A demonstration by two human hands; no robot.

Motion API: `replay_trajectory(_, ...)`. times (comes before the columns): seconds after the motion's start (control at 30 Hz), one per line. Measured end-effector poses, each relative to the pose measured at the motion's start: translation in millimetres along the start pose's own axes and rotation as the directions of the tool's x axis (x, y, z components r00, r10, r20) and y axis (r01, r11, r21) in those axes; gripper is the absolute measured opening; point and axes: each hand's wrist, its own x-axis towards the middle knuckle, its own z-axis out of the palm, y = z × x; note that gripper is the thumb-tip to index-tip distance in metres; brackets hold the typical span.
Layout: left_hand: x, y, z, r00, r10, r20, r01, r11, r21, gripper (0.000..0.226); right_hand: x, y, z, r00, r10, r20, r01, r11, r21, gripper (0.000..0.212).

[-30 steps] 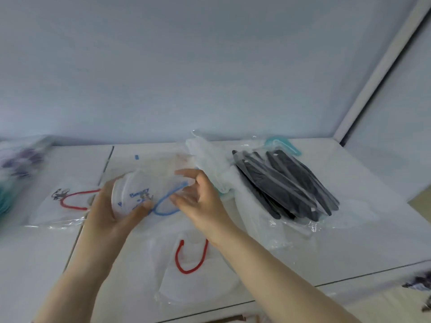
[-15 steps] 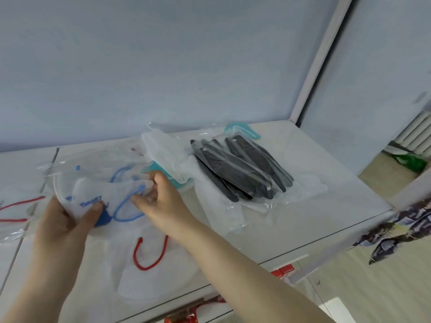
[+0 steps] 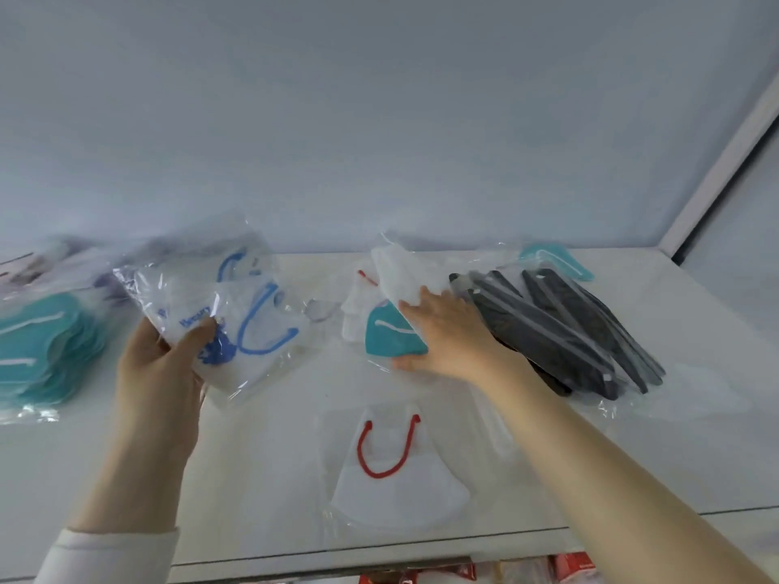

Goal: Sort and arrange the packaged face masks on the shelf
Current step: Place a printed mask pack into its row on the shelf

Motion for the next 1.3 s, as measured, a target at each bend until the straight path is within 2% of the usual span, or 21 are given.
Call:
replay_trajectory(0.17, -5.9, 0.2, -7.5, 0.999, 0.008, -0.031, -0.009, 1.0, -0.023, 0.026, -15.4, -24.4, -0.9, 0.988, -0.139, -0.07, 0.14, 0.99, 0.009, 0.061)
replay_trajectory(0.27, -8.8, 2.0, -9.5, 0.999, 0.01, -0.043, -0.011, 0.999, -0.034, 0.026, -17.2, -17.4, -13.6, 0.971, -0.183, -0.154, 0.205, 0.969, 0.14, 0.051)
replay_trajectory(0.3, -9.0, 1.2, -10.3, 0.999, 0.008, -0.043, -0.009, 0.999, -0.036, 0.026, -15.4, -10.7, -16.2, 0.969, -0.154, -0.195, 0.189, 0.966, 0.175, 0.053)
replay_trajectory(0.37, -9.3, -1.0, -11.4, 0.999, -0.003, -0.042, 0.001, 0.999, -0.039, 0.026, -11.0, 4.6, -14.6, 0.98, -0.024, -0.198, 0.054, 0.988, 0.146, 0.069)
replay_trajectory(0.43, -8.7, -3.2, -11.3, 0.999, -0.017, -0.041, 0.015, 0.999, -0.045, 0.026, -9.4, 11.7, -5.3, 0.997, 0.059, -0.056, -0.056, 0.997, 0.06, 0.087)
replay_trajectory(0.5, -6.9, -5.3, -10.4, 0.999, -0.028, -0.03, 0.027, 0.999, -0.043, 0.026, -12.3, 6.5, 7.4, 0.998, -0.021, 0.064, 0.02, 0.999, 0.029, 0.098)
replay_trajectory(0.53, -5.8, -5.9, -10.0, 0.999, -0.031, -0.028, 0.03, 0.999, -0.04, 0.027, -15.0, 1.1, 11.1, 0.994, -0.075, 0.081, 0.072, 0.997, 0.04, 0.1)
replay_trajectory(0.63, -1.4, -6.5, -11.2, 0.998, -0.043, -0.04, 0.042, 0.999, -0.029, 0.025, -17.9, -5.9, 5.3, 0.993, -0.118, 0.007, 0.117, 0.989, 0.096, 0.104)
replay_trajectory(0.67, -0.1, -6.0, -11.6, 0.998, -0.051, -0.044, 0.049, 0.998, -0.035, 0.024, -14.6, -7.0, -0.6, 0.991, -0.113, -0.067, 0.119, 0.988, 0.099, 0.1)
replay_trajectory(0.73, 4.3, -5.2, -13.2, 0.996, -0.067, -0.061, 0.064, 0.997, -0.045, 0.024, 0.3, -15.9, -15.0, 0.964, -0.142, -0.225, 0.175, 0.975, 0.137, 0.071)
replay_trajectory(0.8, 9.7, -4.2, -15.3, 0.993, -0.083, -0.08, 0.08, 0.996, -0.038, 0.024, 24.1, -36.6, -24.6, 0.919, -0.241, -0.313, 0.31, 0.93, 0.196, 0.044)
replay_trajectory(0.87, 15.1, -3.9, -18.9, 0.99, -0.098, -0.097, 0.096, 0.995, -0.028, 0.021, 49.4, -65.0, -28.5, 0.898, -0.363, -0.247, 0.412, 0.892, 0.185, 0.036)
replay_trajectory(0.93, 18.3, -3.3, -22.3, 0.986, -0.12, -0.114, 0.119, 0.993, -0.018, 0.02, 75.6, -82.7, -26.5, 0.899, -0.431, -0.08, 0.437, 0.896, 0.075, 0.038)
replay_trajectory(1.0, 19.4, -2.1, -26.5, 0.984, -0.133, -0.116, 0.132, 0.991, -0.018, 0.021, 97.0, -85.5, -25.5, 0.909, -0.406, 0.094, 0.408, 0.913, -0.007, 0.037)
replay_trajectory(1.07, 19.4, -0.9, -31.3, 0.983, -0.139, -0.118, 0.137, 0.99, -0.02, 0.021, 109.7, -74.0, -28.8, 0.921, -0.334, 0.199, 0.346, 0.938, -0.026, 0.035)
replay_trajectory(1.17, 18.1, -1.1, -43.5, 0.978, -0.133, -0.163, 0.129, 0.991, -0.032, 0.022, 113.7, -54.7, -36.2, 0.952, -0.248, 0.179, 0.276, 0.947, -0.161, 0.042)
replay_trajectory(1.2, 18.0, 0.1, -48.2, 0.976, -0.125, -0.179, 0.121, 0.992, -0.032, 0.022, 110.5, -56.6, -38.3, 0.954, -0.265, 0.141, 0.282, 0.952, -0.121, 0.046)
replay_trajectory(1.27, 18.4, 4.6, -58.3, 0.974, -0.104, -0.203, 0.1, 0.995, -0.027, 0.022, 95.2, -79.4, -39.9, 0.923, -0.374, 0.085, 0.374, 0.927, 0.024, 0.051)
replay_trajectory(1.3, 19.0, 7.6, -63.6, 0.974, -0.089, -0.21, 0.085, 0.996, -0.027, 0.022, 86.2, -96.5, -36.7, 0.878, -0.473, 0.068, 0.471, 0.881, 0.044, 0.052)
